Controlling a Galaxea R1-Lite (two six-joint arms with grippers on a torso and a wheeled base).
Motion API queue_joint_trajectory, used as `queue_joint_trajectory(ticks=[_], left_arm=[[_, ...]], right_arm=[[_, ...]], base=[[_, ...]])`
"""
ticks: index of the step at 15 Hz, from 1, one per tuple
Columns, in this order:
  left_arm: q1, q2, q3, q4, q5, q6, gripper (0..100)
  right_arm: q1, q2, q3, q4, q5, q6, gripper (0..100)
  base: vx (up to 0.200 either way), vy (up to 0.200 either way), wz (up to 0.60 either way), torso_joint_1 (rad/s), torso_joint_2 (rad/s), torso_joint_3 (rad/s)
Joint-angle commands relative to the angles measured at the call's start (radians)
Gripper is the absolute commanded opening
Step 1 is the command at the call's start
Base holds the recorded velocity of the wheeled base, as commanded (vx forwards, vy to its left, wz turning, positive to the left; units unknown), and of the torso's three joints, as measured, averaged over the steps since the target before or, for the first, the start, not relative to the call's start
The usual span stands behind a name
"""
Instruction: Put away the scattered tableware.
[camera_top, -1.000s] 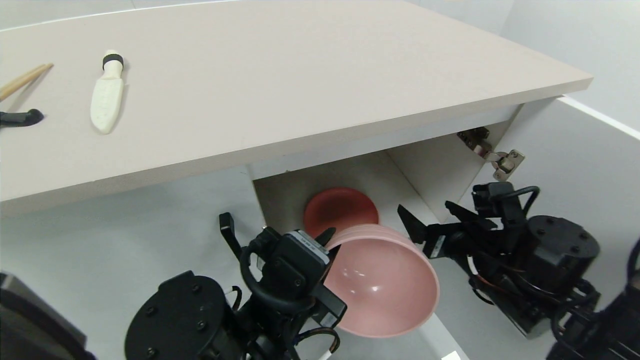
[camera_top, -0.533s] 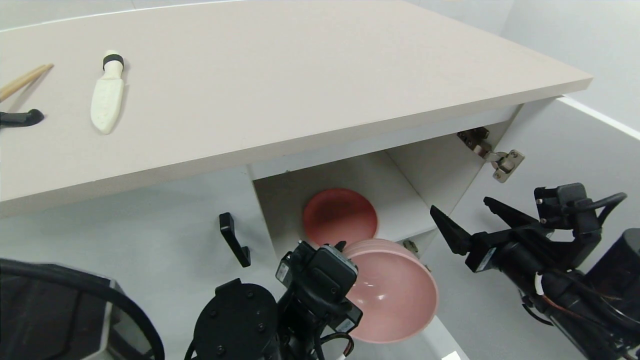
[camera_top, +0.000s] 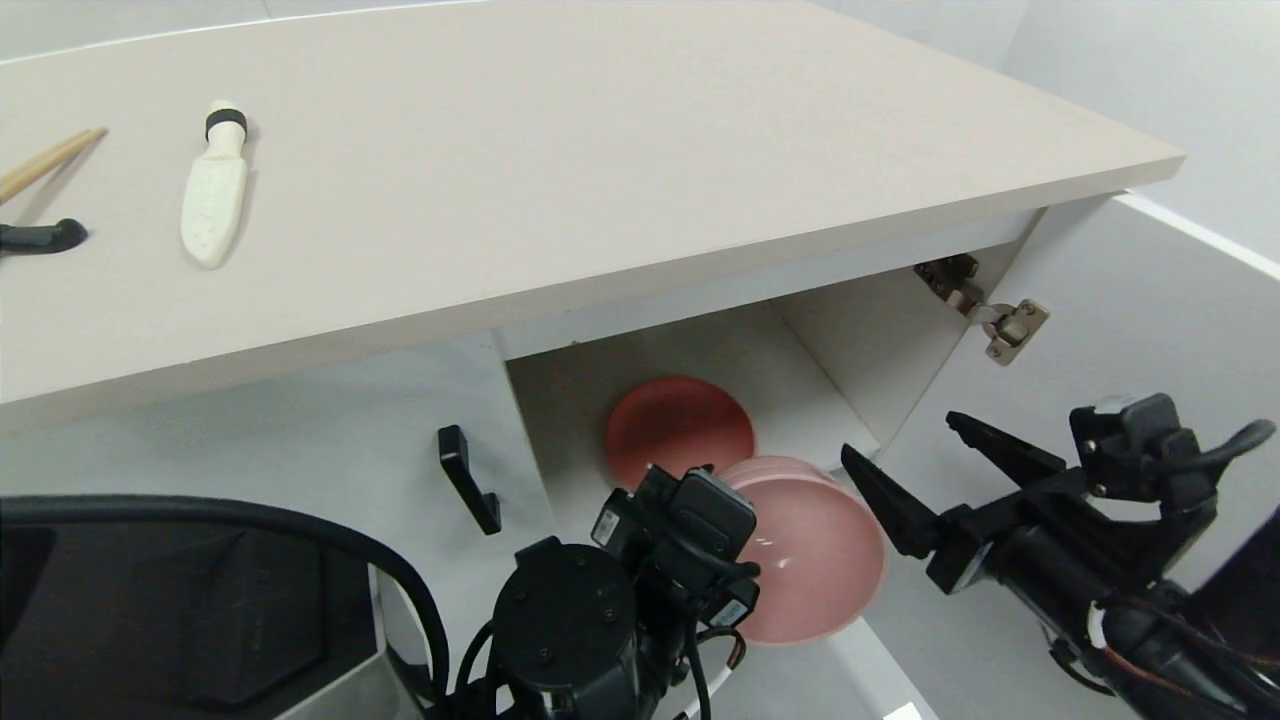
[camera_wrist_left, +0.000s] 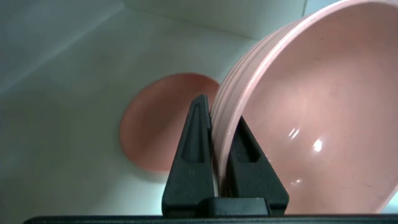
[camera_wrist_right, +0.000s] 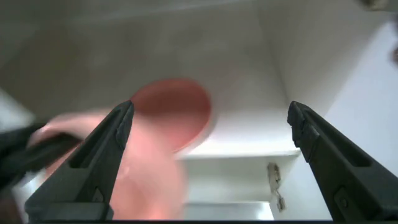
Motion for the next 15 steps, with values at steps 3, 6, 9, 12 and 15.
queue_joint_trajectory(ticks=[3,6,9,12,15], left_arm=[[0.01,0.02,-0.068,-0.001,0.001,0.002,0],[0.024,0.016,-0.11,-0.001,0.002,0.002,0],[0.025,0.016,-0.197,-0.001,0.002,0.001,0],[0.024,0.016,-0.199,-0.001,0.002,0.001,0],[0.025,0.01,-0.2,-0.001,0.002,-0.001,0]], right_arm=[[0.048,-0.023,0.076,-0.001,0.0,-0.074,100],[0.041,-0.017,0.09,-0.001,0.0,-0.088,100],[-0.042,0.022,0.078,-0.001,0.0,-0.094,100],[-0.101,0.046,0.032,-0.001,-0.002,-0.088,100],[-0.119,0.059,0.015,-0.001,-0.002,-0.086,100]], base=[[0.0,0.0,0.0,0.0,0.0,0.0],[0.0,0.0,0.0,0.0,0.0,0.0],[0.0,0.0,0.0,0.0,0.0,0.0],[0.0,0.0,0.0,0.0,0.0,0.0],[0.0,0.0,0.0,0.0,0.0,0.0]])
